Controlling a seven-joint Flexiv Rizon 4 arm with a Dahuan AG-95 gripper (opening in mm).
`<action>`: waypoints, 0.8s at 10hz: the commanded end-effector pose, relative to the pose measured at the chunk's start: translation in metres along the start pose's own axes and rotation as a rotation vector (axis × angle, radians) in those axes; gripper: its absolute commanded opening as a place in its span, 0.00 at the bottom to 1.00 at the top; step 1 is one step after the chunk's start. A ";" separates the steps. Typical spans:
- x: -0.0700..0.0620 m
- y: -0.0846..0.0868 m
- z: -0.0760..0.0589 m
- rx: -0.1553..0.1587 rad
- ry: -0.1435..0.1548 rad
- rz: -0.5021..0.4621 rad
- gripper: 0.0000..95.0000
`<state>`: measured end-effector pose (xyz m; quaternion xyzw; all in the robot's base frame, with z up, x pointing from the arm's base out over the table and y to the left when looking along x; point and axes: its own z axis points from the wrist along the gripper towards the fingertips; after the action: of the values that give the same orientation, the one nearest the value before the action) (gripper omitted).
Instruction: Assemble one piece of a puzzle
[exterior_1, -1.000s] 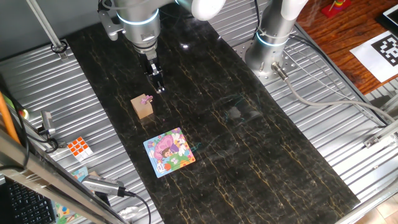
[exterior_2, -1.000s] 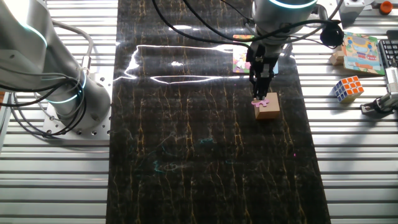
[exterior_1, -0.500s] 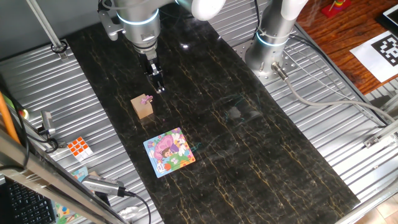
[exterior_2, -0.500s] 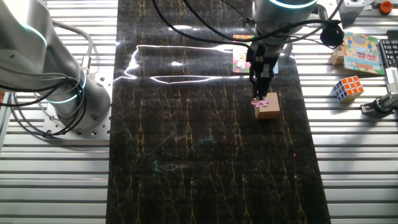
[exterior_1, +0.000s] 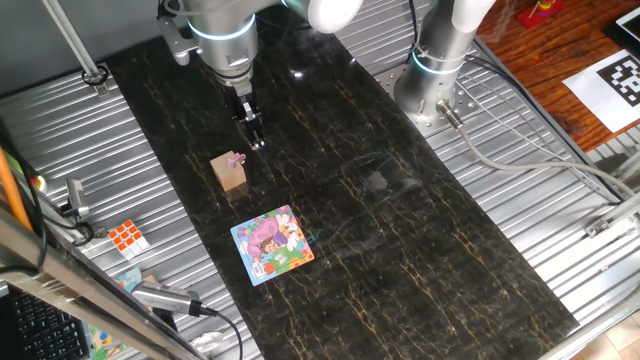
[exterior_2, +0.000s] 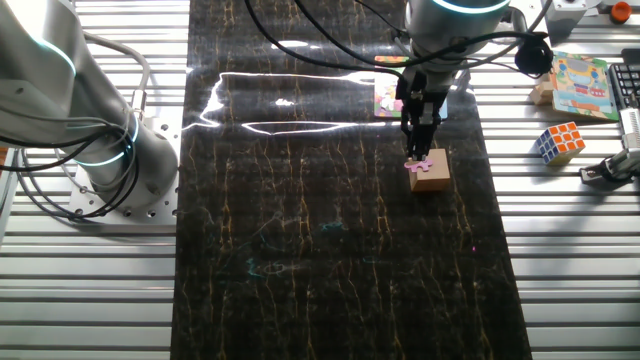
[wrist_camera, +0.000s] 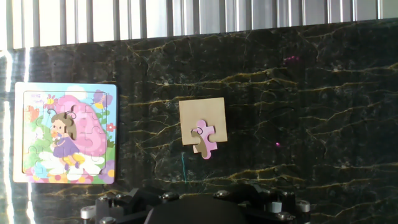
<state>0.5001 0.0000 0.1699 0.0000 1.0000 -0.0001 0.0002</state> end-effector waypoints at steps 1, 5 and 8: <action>0.000 0.000 0.000 0.000 0.000 0.000 1.00; 0.000 0.000 0.000 -0.060 -0.020 -0.138 0.00; 0.000 0.000 0.000 -0.059 -0.023 -0.139 0.00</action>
<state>0.4996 0.0000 0.1705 -0.0696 0.9971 0.0298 0.0115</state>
